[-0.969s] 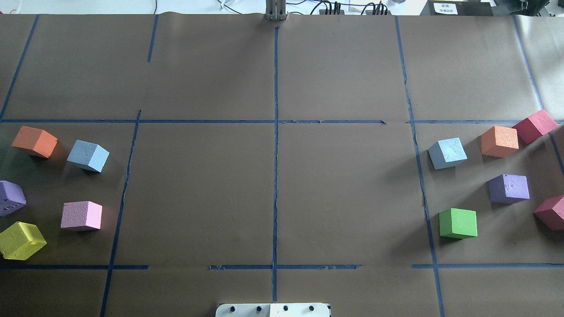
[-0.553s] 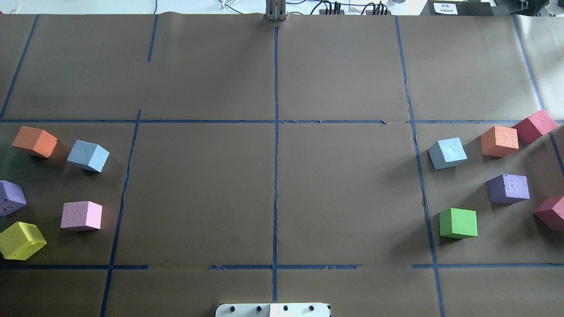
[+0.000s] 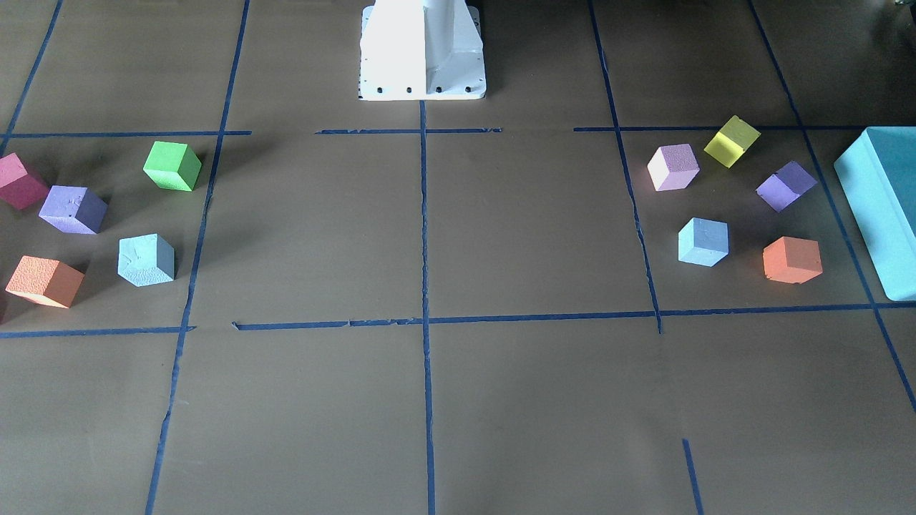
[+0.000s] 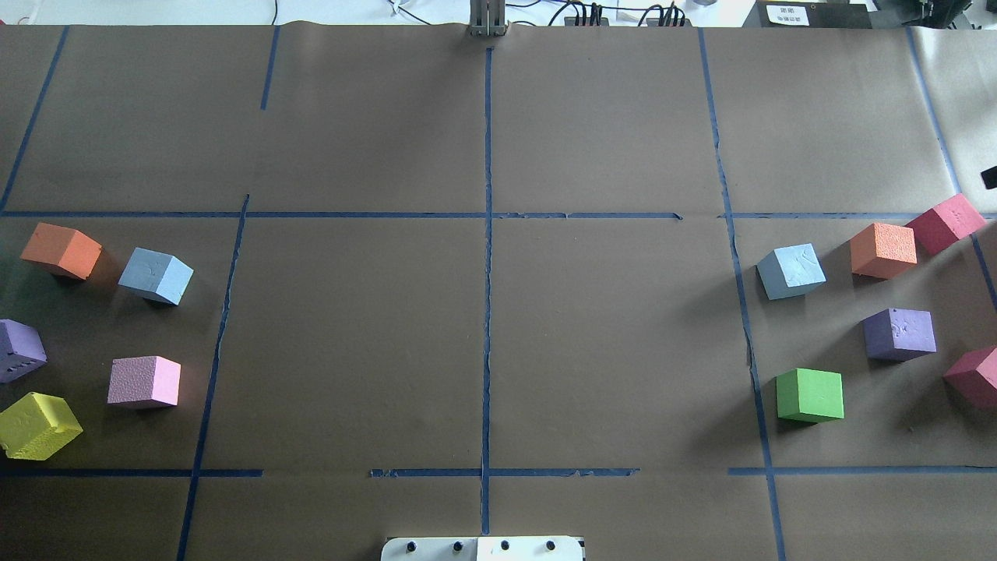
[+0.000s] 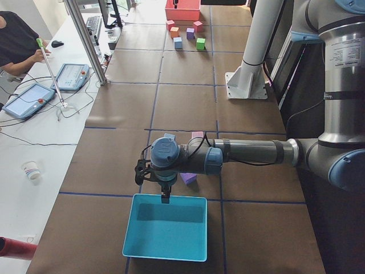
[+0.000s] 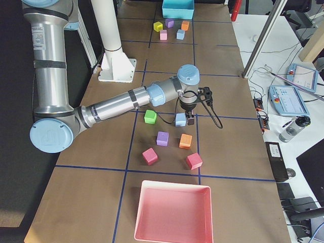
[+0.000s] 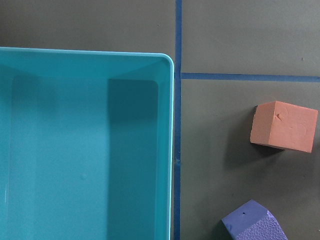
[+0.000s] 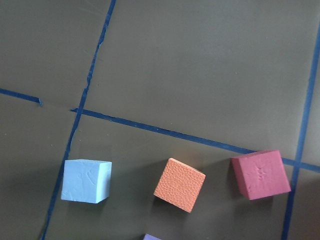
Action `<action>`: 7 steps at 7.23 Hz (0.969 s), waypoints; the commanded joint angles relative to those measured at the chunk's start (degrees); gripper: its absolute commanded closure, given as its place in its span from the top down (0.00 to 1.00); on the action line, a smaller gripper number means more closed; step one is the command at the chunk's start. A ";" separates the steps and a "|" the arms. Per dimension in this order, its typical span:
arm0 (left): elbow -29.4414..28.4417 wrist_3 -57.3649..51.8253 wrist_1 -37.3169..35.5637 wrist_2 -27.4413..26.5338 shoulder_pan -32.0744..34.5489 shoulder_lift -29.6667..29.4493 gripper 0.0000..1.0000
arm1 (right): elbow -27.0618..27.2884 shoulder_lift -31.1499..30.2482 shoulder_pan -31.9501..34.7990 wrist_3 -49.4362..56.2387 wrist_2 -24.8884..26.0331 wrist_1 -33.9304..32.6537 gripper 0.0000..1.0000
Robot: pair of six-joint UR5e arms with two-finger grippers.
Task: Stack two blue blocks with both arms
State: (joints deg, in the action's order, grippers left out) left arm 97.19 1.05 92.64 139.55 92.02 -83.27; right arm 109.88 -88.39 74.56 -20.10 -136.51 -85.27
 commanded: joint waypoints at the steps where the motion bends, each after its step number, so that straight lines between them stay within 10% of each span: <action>1: 0.02 0.00 0.00 0.02 0.00 -0.05 1.00 | -5.09 1.64 -6.94 -7.82 2.12 8.50 0.99; 7: 0.02 0.00 0.00 0.02 0.00 -0.05 1.00 | -9.86 3.84 -20.57 -20.23 11.61 15.40 0.99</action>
State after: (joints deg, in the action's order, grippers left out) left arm 97.14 1.05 92.64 139.57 92.02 -83.32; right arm 100.21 -84.61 56.82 -38.69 -126.69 -69.90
